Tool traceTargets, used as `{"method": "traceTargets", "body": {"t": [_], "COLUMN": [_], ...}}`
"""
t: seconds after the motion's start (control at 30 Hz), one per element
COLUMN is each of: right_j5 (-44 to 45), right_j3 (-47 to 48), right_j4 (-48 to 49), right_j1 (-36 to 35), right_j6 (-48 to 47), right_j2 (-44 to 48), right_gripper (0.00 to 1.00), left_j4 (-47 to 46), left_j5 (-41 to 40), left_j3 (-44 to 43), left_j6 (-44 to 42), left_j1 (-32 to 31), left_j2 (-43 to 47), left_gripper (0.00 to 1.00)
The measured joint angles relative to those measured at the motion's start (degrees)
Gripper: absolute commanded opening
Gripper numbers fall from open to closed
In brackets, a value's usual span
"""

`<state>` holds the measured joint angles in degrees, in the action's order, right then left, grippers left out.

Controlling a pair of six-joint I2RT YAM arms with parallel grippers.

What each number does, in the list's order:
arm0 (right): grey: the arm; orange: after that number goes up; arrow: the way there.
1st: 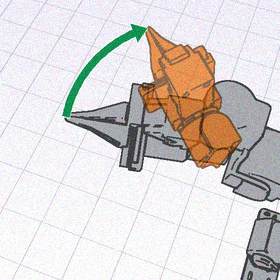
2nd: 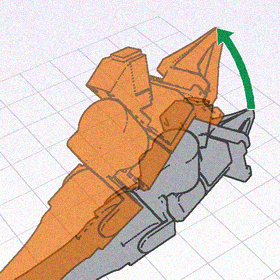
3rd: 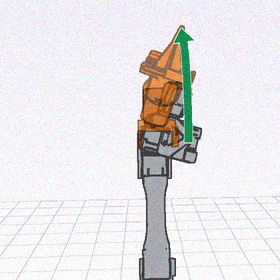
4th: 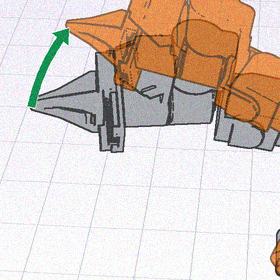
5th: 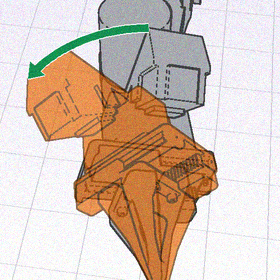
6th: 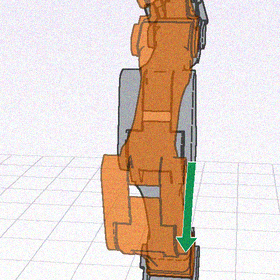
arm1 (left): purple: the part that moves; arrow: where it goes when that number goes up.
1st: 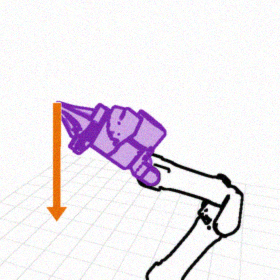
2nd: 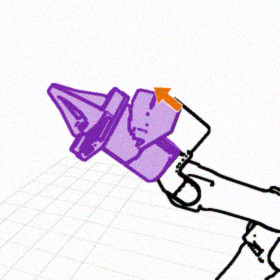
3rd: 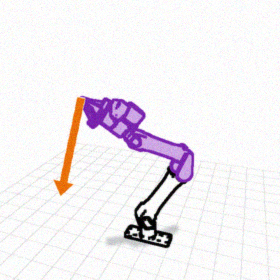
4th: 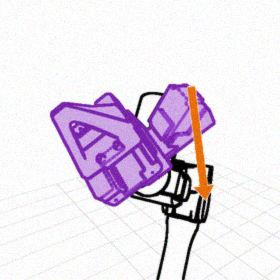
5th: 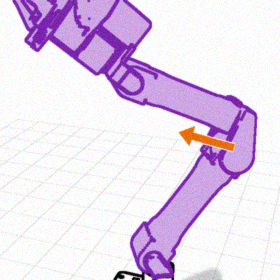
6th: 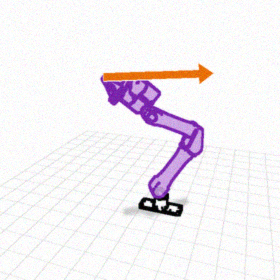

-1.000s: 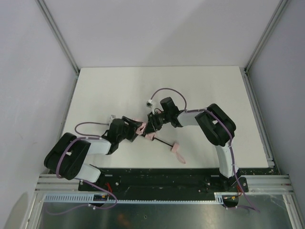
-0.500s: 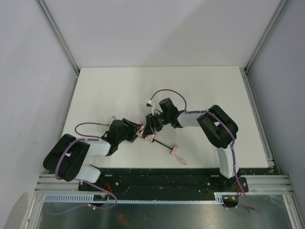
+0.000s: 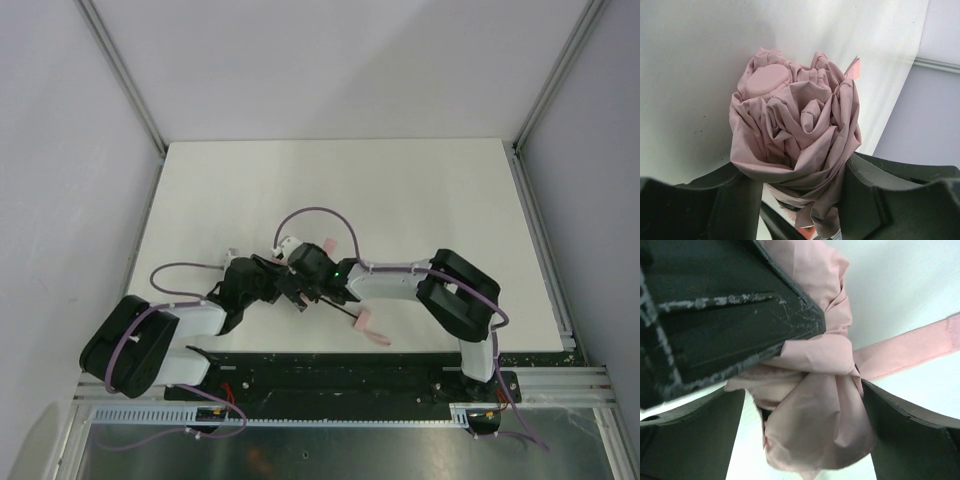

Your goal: Put away the umbrella

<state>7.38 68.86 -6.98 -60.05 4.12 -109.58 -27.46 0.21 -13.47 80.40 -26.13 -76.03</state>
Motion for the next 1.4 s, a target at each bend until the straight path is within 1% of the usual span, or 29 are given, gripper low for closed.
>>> {"method": "traceTargets", "body": {"t": [0.07, 0.1, 0.17, 0.23, 0.3, 0.4, 0.47, 0.5, 0.57, 0.7, 0.77, 0.9, 0.97, 1.07, 1.17, 1.2, 1.27, 1.3, 1.37, 1.4], "right_j5": [4.9, 6.4, 8.8, 8.7, 7.6, 3.6, -0.4, -2.6, -6.8, -16.1, -22.0, -32.7, -36.4, -41.4, -45.1, -46.3, -48.6, -49.6, -51.1, -51.6], "right_j3": [0.8, 1.1, 1.9, 2.0, 2.0, 1.2, 0.5, 0.3, 0.0, -0.3, -0.5, -1.2, -1.5, -1.9, -2.3, -2.4, -2.7, -2.9, -3.2, -3.3], "right_j4": [0.0, 0.3, 1.0, 2.1, 2.8, 4.3, 5.4, 5.8, 6.1, 6.5, 6.7, 6.2, 6.0, 6.0, 6.5, 6.8, 7.5, 7.9, 8.3, 8.4], "right_j1": [-1.6, -2.1, -3.0, -3.4, -3.4, -2.0, -0.5, 0.3, 1.9, 5.5, 7.9, 12.3, 14.0, 15.8, 16.7, 16.9, 17.4, 17.7, 18.1, 18.3], "right_j6": [-1.2, -1.4, -2.1, -2.5, -2.8, -2.8, -2.8, -2.7, -2.6, -2.3, -2.0, -0.4, 0.7, 3.6, 6.9, 8.3, 11.0, 12.2, 14.1, 14.6], "right_j2": [-1.5, -2.2, -3.0, -3.6, -3.9, -3.8, -3.6, -3.5, -3.3, -3.0, -3.0, -2.9, -2.7, -2.2, -1.9, -1.9, -1.9, -1.9, -2.3, -2.5], "right_gripper": [0.83, 0.76, 0.60, 0.49, 0.37, 0.19, 0.11, 0.06, 0.01, 0.00, 0.00, 0.00, 0.00, 0.00, 0.00, 0.00, 0.00, 0.00, 0.01, 0.09], "left_j4": [0.7, 0.9, 1.5, 1.8, 2.0, 2.0, 1.9, 1.9, 1.9, 2.9, 3.4, 3.6, 3.6, 3.6, 3.7, 3.8, 4.0, 4.1, 4.2, 4.0], "left_j5": [-0.2, -0.6, -1.7, -2.4, -2.9, -3.1, -3.1, -3.1, -3.0, -2.7, -2.2, -0.5, 0.4, 1.5, 1.6, 1.6, 1.6, 1.6, 1.5, 1.4], "left_j3": [0.3, 0.6, 0.8, 1.0, 1.0, 1.0, 1.0, 1.0, 0.7, -0.3, -1.0, -3.1, -4.0, -5.1, -5.5, -5.7, -5.8, -5.8, -5.7, -5.7], "left_j6": [-0.1, 0.0, 0.1, 0.2, 0.1, 0.0, 0.0, -0.1, -0.3, -0.9, -1.0, -1.7, -2.0, -2.3, -2.5, -2.7, -3.1, -3.1, -3.5, -3.5], "left_j1": [0.0, 0.2, 0.6, 0.7, 0.8, 0.8, 0.8, 0.8, 0.8, 0.9, 0.9, 0.9, 0.9, 0.7, 0.4, 0.3, 0.1, 0.0, -0.2, -0.2], "left_j2": [0.8, 1.2, 2.1, 2.5, 2.7, 2.7, 2.6, 2.5, 2.3, 1.8, 1.4, -0.5, -1.6, -2.8, -3.3, -3.5, -3.6, -3.6, -3.7, -3.7], "left_gripper": [0.04, 0.04, 0.04, 0.07, 0.13, 0.24, 0.36, 0.42, 0.53, 0.69, 0.73, 0.78, 0.78, 0.74, 0.67, 0.62, 0.47, 0.38, 0.27, 0.21]}}
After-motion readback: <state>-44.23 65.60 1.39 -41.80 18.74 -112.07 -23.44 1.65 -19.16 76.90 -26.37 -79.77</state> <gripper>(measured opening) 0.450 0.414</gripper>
